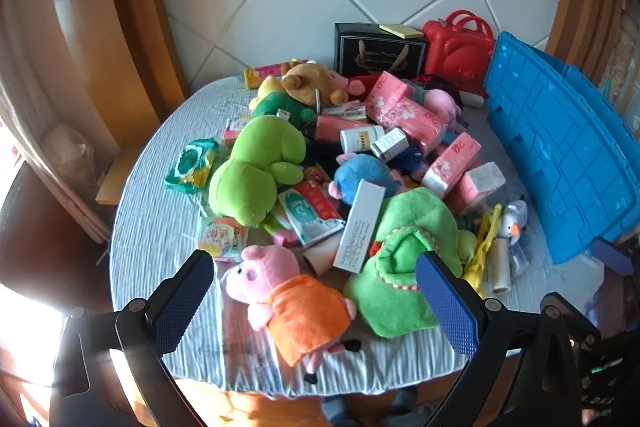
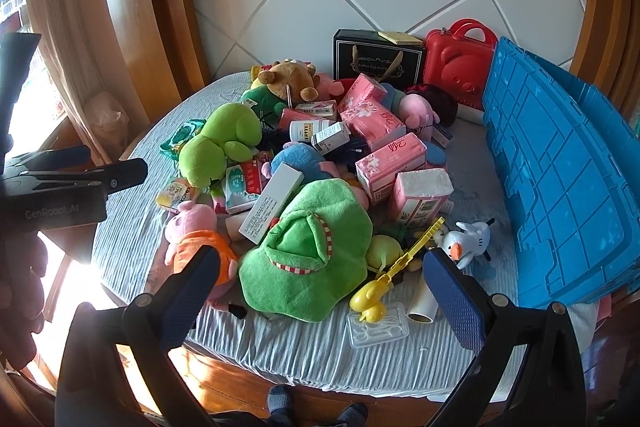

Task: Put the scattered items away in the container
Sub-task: 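Reach both tools into the pile toward the white box and yellow clamp toy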

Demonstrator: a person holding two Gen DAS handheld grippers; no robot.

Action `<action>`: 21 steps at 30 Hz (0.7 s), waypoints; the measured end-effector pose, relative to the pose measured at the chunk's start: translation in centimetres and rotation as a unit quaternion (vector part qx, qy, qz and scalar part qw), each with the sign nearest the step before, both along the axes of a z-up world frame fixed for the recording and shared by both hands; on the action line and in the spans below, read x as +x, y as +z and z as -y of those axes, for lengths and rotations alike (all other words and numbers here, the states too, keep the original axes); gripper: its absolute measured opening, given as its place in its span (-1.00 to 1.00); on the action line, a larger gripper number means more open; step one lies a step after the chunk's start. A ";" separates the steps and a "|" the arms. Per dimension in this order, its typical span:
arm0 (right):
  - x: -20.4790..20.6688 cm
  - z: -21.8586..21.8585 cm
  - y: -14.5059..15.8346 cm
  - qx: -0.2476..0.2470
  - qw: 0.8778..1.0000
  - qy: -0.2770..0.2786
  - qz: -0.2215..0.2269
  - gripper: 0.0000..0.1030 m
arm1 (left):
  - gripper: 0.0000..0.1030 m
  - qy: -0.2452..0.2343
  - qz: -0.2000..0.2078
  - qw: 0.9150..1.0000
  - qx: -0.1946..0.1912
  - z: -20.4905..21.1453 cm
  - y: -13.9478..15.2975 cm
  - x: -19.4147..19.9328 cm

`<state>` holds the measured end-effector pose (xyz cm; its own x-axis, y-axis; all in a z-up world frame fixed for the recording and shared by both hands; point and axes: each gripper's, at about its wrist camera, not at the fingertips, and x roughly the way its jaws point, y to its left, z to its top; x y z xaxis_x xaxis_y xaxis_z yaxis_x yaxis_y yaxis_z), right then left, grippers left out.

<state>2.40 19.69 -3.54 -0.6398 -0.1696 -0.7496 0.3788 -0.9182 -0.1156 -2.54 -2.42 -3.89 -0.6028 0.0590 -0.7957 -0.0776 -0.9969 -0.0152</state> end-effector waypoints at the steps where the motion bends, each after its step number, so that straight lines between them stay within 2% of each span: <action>1: 0.0 -0.1 -0.1 0.002 1.000 0.002 0.002 1.00 | 0.99 0.001 0.003 1.000 0.003 0.0 -0.1 0.0; 8: -0.7 -1.6 -1.2 0.000 1.000 0.004 0.014 1.00 | 0.99 0.000 0.026 1.000 0.006 -0.7 -1.7 -0.5; 16: -3.8 -6.5 -4.5 -0.019 0.999 -0.021 0.033 1.00 | 0.99 0.000 0.035 0.999 -0.002 -1.8 -3.9 -1.9; 21: -6.2 -9.8 -6.6 -0.019 0.998 -0.033 0.052 1.00 | 0.99 0.000 0.058 0.998 0.002 -3.9 -6.5 -3.8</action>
<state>-3.85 29.51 -10.15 -0.5696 -0.1587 -0.8064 0.3253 -0.9446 -0.0439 -6.32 1.48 -10.40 -0.5074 0.0619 -0.8595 -0.0745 -0.9968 -0.0278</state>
